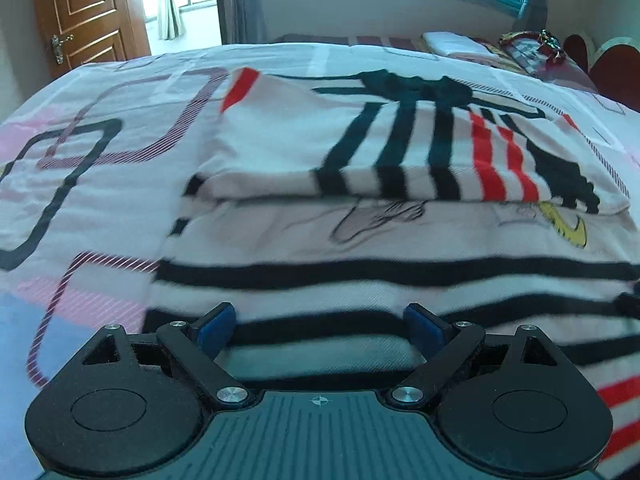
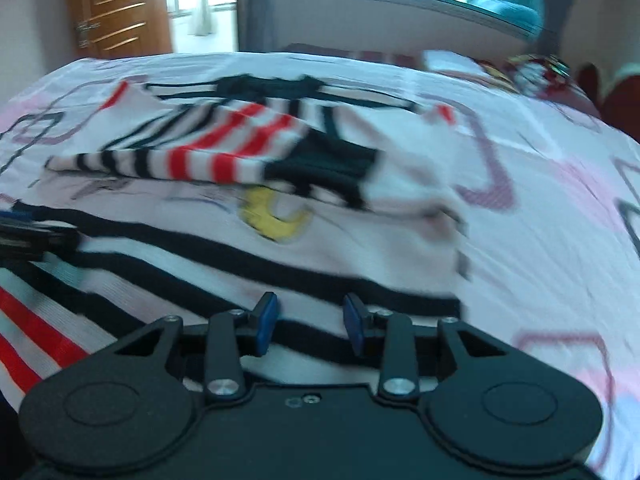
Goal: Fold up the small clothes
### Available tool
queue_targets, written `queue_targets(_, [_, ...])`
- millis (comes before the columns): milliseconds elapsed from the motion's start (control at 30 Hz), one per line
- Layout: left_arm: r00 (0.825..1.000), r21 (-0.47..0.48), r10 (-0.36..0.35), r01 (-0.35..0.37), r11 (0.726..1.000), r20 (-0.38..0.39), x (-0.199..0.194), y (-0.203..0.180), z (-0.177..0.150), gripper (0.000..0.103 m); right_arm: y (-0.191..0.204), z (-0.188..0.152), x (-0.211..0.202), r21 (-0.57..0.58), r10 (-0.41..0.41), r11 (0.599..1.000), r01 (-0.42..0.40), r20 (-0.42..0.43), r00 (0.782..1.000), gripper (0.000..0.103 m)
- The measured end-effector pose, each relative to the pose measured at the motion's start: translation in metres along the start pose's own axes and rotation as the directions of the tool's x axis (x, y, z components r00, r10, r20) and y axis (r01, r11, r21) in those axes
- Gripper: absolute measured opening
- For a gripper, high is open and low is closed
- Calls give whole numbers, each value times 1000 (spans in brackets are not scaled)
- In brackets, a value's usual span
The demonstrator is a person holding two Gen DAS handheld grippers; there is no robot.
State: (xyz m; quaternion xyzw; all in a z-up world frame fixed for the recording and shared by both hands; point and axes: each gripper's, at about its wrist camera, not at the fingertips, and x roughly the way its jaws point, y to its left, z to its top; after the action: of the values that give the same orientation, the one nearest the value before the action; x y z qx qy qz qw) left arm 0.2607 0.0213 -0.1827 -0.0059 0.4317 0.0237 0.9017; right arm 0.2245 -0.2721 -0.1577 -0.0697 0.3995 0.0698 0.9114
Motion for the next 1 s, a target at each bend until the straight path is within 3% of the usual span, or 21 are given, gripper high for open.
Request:
queue_targets(200, [1000, -18, 6, -7, 1000, -20, -11, 15, -9, 91, -2, -18, -19, 32, -84, 996, 84, -22, 996, 36])
queue_targets(467, [998, 13, -58, 58, 998, -4, -44, 1, -23, 91, 49, -21, -57, 33, 31, 999, -32, 32, 999, 39])
queue_targets(633, [997, 69, -76, 76, 995, -12, -51, -13, -39, 91, 80, -32, -59, 11, 81, 997, -81, 14, 997, 39])
queue_targets(767, [998, 93, -60, 61, 994, -13, -47, -10, -54, 91, 89, -46, -54, -11, 73, 997, -73, -17, 997, 39])
queue_targets(1000, [999, 85, -46, 47, 995, -14, -53, -2, -60, 91, 69, -65, -63, -1, 10, 1000, -10, -6, 1000, 40])
